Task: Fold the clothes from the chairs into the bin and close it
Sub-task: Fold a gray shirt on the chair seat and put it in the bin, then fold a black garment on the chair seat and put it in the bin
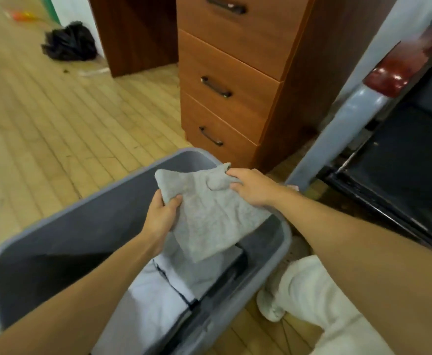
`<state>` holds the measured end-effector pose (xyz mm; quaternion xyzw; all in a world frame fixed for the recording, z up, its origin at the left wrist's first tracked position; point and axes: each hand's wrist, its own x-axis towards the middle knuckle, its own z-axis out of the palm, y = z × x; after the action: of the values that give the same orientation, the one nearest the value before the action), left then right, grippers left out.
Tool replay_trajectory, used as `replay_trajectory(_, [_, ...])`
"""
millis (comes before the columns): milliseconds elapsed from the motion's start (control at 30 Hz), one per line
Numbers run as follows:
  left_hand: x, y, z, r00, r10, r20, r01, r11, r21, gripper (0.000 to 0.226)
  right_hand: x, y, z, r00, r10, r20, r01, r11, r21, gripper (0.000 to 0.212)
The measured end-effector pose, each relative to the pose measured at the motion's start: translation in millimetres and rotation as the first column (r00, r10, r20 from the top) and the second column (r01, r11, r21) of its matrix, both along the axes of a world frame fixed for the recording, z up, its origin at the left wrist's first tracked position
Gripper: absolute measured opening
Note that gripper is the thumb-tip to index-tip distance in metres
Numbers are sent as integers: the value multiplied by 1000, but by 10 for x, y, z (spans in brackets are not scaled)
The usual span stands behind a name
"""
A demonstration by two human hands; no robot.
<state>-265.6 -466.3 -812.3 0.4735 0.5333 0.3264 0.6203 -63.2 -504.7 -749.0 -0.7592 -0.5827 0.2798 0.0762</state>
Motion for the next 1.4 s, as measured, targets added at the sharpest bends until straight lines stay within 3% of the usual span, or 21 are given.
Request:
replay_trajectory(67, [-111, -5, -230, 994, -48, -95, 41, 997, -70, 28, -90, 105, -169, 1000, -4, 13, 4, 999, -32, 42])
replay_trajectory(167, [-258, -67, -552, 933, -232, -276, 162, 953, -255, 47, -211, 109, -455, 988, 44, 146, -23, 990, -141, 13])
replay_trajectory(300, [-359, -146, -785, 851, -343, -398, 181, 902, -392, 68, -256, -39, -590, 962, 138, 234, -50, 936, -349, 7])
replay_trajectory(500, [119, -139, -406, 880, -359, -312, 295, 926, -234, 32, 74, -201, -362, 979, 16, 201, 47, 952, -303, 21])
replay_trajectory(667, [747, -229, 278, 849, -462, -256, 471, 882, -28, 18, 507, -498, 204, 967, -57, 248, 115, 967, -226, 15])
replay_trajectory(800, [1368, -481, 834, 761, -608, -227, 634, 771, 62, 19, 1019, -1083, 814, 955, -209, 211, 236, 966, -111, 20])
replay_trajectory(933, [2148, -842, 1326, 666, -705, -246, 745, 646, 167, 19, 1624, -1890, 1177, 885, -425, 188, 436, 900, -17, 22])
replay_trajectory(1167, [3498, -1861, 1883, 456, -853, -253, 873, 374, 314, 15, 2439, -3303, 1208, 641, -768, 12, 759, 636, 140, 18])
replay_trajectory(1300, [4154, -2425, 1879, 304, -857, -417, 929, 169, 330, 18, 2825, -3923, 1051, 460, -885, -66, 872, 437, 221, 16])
replay_trajectory(1400, [4469, -2845, 1718, 270, -855, -442, 932, 117, 344, 17, 2978, -4308, 893, 425, -905, -7, 886, 414, 210, 10])
